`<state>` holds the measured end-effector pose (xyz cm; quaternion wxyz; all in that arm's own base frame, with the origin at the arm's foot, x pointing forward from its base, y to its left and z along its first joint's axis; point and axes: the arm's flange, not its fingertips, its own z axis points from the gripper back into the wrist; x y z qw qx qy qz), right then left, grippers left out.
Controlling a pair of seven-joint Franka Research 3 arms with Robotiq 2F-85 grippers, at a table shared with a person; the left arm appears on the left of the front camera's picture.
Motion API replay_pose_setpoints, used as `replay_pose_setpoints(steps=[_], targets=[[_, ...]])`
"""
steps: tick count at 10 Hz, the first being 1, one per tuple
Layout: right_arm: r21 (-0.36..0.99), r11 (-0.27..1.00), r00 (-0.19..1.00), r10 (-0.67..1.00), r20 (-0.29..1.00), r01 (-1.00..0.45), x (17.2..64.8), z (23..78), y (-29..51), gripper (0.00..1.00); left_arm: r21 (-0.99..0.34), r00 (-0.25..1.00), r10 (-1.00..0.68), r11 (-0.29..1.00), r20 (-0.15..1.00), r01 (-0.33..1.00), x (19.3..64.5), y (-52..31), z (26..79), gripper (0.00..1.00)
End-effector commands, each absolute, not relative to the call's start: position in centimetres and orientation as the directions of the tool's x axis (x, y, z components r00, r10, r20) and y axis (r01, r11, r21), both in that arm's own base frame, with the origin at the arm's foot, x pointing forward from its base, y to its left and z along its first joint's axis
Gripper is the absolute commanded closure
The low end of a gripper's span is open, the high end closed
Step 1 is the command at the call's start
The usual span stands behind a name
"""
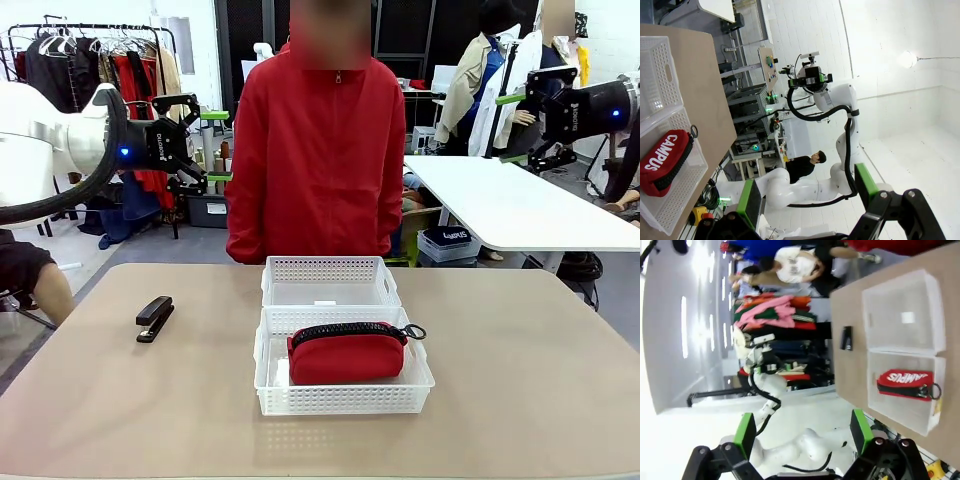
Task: Distribute items into two baskets.
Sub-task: Pick up the Stapler that the person points to.
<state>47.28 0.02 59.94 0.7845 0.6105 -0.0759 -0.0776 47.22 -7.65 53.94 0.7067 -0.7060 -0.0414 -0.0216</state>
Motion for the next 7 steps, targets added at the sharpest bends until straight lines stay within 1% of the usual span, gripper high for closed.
replay_pose_setpoints(steps=[1, 2, 3, 5, 6, 7], targets=[[0.989, 0.134, 0.989, -0.129, 0.073, -0.056, 48.3, 59.7, -1.4, 0.00, -0.996, 0.996, 0.030, -0.003, 0.086, 0.087, 47.2, -7.6, 54.2, 0.00], [0.994, 0.101, 0.992, -0.113, 0.063, -0.052, 48.6, 59.4, -2.0, 0.00, -0.996, 0.996, 0.030, -0.003, 0.086, 0.087, 47.2, -7.6, 54.2, 0.00], [0.995, 0.072, 0.995, -0.061, 0.077, -0.072, 49.0, 59.2, -2.3, 0.00, -0.996, 0.996, 0.030, -0.003, 0.086, 0.087, 47.2, -7.6, 54.2, 0.00], [0.999, 0.031, 0.998, -0.050, 0.039, -0.038, 49.7, 58.2, -2.7, 0.00, -0.996, 0.996, 0.030, -0.003, 0.086, 0.087, 47.2, -7.6, 54.2, 0.00], [0.998, 0.039, 0.998, -0.039, 0.049, -0.047, 50.0, 58.2, -2.6, 0.00, -0.996, 0.996, 0.030, -0.003, 0.086, 0.087, 47.2, -7.6, 54.2, 0.00], [0.997, 0.071, 0.997, -0.059, 0.044, -0.039, 48.8, 58.0, -2.3, 0.00, -0.996, 0.996, 0.030, -0.003, 0.086, 0.087, 47.2, -7.6, 54.2, 0.00]])
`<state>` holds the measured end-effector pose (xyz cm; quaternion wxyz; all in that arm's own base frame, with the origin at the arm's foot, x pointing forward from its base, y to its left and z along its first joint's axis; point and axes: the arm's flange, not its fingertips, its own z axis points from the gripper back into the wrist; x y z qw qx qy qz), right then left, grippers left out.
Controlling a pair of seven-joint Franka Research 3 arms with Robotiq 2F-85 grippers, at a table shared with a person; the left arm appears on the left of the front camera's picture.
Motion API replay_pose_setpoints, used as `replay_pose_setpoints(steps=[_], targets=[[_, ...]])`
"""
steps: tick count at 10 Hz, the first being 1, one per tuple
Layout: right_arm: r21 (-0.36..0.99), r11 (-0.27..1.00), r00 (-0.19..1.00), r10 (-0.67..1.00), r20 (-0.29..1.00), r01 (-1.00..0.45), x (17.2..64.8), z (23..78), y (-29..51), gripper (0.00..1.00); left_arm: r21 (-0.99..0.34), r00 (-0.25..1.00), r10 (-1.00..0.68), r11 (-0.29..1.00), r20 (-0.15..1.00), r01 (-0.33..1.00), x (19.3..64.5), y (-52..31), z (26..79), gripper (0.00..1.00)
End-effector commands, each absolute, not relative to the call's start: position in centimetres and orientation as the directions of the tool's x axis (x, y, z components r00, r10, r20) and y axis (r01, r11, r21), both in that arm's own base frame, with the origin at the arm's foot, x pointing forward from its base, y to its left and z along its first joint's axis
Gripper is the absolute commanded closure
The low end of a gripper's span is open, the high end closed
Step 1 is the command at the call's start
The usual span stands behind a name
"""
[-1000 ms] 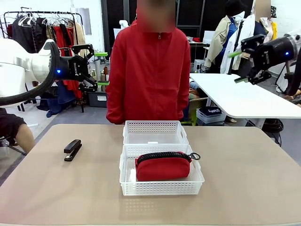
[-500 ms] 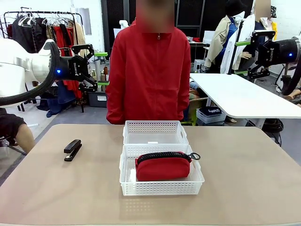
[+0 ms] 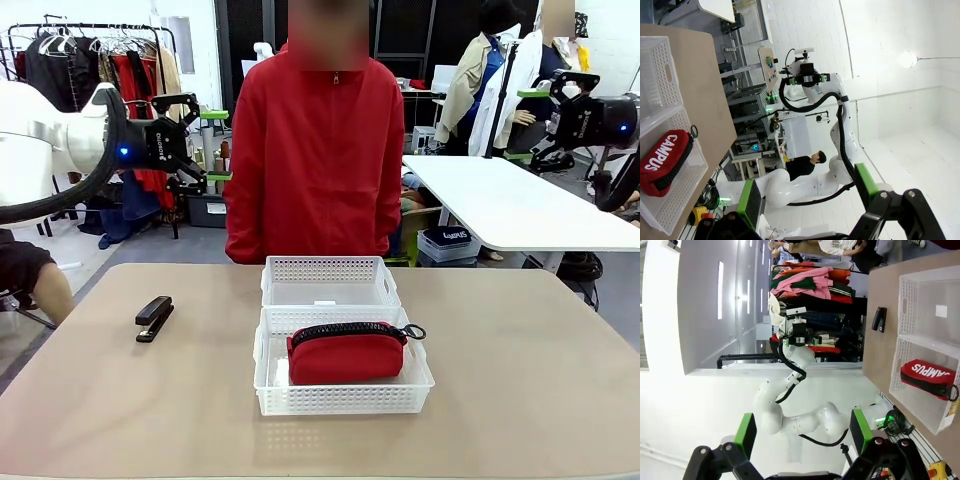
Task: Distribute items into two baskets.
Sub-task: Pick up the Stapler that the person points to.
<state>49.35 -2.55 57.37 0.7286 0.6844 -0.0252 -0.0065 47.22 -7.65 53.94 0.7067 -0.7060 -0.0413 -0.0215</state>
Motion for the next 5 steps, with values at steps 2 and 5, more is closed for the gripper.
replay_pose_setpoints(steps=[2, 5], targets=[[0.997, 0.071, 0.997, -0.059, 0.044, -0.039, 48.77, 58.05, -2.34, 0.00, -0.996, 0.996, 0.030, -0.003, 0.086, 0.087, 47.15, -7.59, 54.23, 0.00], [0.997, 0.071, 0.997, -0.059, 0.044, -0.039, 48.77, 58.05, -2.34, 0.00, -0.996, 0.996, 0.030, -0.003, 0.086, 0.087, 47.15, -7.59, 54.23, 0.00]])
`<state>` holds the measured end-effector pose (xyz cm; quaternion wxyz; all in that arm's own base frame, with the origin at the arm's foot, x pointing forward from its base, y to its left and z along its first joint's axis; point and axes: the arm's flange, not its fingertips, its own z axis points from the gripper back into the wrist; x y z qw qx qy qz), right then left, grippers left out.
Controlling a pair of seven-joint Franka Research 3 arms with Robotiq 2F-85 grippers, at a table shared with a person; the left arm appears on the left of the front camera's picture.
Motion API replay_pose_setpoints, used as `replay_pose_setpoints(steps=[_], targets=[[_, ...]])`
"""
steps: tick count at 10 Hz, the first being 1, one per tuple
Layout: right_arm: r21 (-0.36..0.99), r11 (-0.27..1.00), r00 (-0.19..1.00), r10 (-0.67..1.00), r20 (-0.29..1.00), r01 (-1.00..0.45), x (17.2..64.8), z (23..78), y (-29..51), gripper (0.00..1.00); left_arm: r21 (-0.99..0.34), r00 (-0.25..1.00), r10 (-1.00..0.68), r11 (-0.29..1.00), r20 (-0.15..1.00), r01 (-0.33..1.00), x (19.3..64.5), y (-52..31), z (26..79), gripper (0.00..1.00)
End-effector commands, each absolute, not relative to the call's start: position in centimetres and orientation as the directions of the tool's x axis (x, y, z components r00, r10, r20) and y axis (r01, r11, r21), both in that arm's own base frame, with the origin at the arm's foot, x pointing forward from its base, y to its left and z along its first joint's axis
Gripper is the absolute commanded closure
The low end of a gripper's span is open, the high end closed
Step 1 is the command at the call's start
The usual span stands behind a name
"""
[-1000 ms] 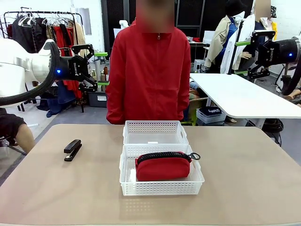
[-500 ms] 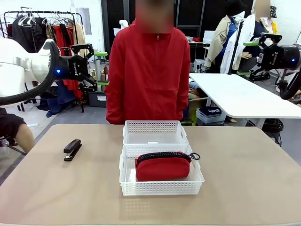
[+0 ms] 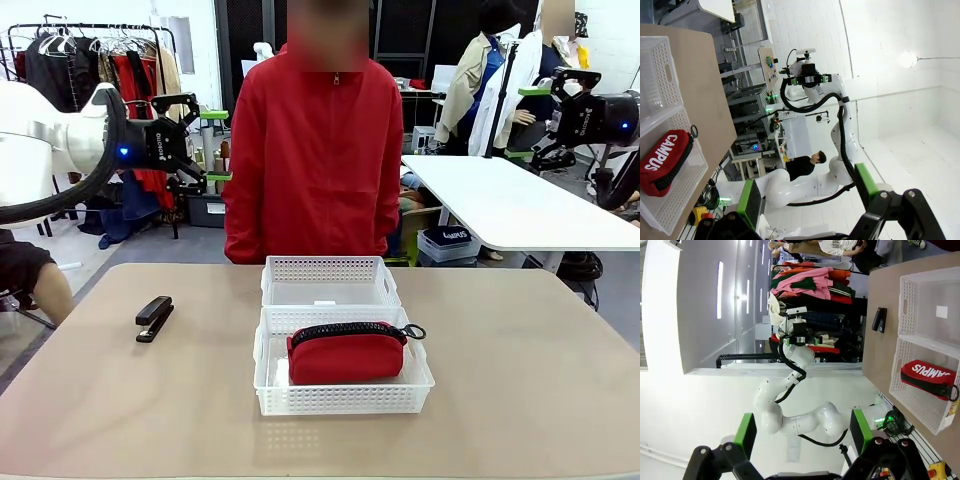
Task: Distribute items into two baskets.
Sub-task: Pick up the Stapler that the person points to.
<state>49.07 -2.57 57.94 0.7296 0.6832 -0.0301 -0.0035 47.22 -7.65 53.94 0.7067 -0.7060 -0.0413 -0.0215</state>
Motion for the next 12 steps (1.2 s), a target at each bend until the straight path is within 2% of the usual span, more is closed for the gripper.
replay_pose_setpoints(steps=[1, 12], targets=[[0.997, 0.071, 0.997, -0.059, 0.044, -0.039, 48.77, 58.05, -2.34, 0.00, -0.996, 0.996, 0.030, -0.003, 0.086, 0.087, 47.15, -7.59, 54.23, 0.00], [0.997, 0.071, 0.997, -0.059, 0.044, -0.039, 48.77, 58.05, -2.34, 0.00, -0.996, 0.996, 0.030, -0.003, 0.086, 0.087, 47.15, -7.59, 54.23, 0.00]])
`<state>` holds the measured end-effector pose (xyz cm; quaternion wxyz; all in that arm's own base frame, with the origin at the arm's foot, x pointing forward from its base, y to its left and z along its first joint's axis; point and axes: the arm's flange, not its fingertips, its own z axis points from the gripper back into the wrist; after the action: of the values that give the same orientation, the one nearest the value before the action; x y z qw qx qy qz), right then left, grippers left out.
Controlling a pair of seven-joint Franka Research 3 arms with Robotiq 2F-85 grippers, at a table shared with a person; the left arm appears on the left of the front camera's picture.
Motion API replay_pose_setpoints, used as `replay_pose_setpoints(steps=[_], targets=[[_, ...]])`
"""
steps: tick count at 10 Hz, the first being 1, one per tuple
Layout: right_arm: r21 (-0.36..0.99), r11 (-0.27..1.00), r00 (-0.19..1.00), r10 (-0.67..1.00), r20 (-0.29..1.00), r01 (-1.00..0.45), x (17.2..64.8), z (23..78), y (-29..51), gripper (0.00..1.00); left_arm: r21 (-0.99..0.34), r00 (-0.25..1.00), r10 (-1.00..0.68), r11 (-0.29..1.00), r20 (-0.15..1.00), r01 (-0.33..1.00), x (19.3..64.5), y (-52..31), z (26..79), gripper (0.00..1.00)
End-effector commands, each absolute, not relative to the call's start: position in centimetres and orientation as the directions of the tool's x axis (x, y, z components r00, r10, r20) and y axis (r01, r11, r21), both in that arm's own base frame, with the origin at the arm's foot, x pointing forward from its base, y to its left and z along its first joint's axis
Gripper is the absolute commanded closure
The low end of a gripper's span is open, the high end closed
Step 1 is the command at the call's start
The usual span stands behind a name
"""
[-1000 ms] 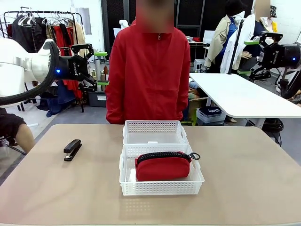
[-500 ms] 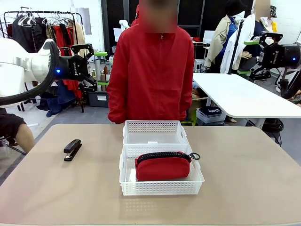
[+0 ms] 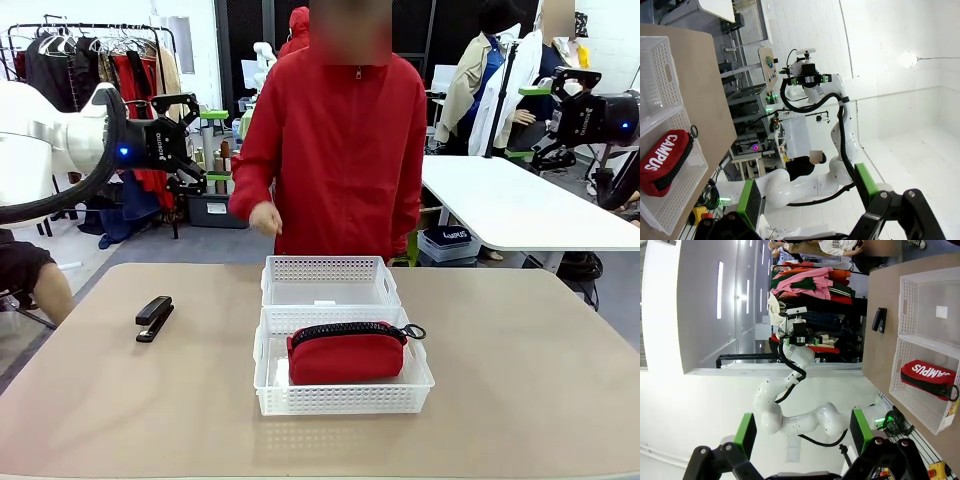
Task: Distribute items into two baskets.
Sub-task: Pick up the Stapler that the person points to.
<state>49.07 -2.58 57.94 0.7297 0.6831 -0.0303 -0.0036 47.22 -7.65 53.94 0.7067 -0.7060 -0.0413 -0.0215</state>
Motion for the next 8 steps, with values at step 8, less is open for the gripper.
replay_pose_setpoints(steps=[8], targets=[[0.997, 0.071, 0.997, -0.059, 0.044, -0.039, 48.8, 58.0, -2.3, 0.00, -0.997, 0.997, 0.035, 0.008, 0.074, 0.074, 48.0, -7.0, 54.2, 0.00]])
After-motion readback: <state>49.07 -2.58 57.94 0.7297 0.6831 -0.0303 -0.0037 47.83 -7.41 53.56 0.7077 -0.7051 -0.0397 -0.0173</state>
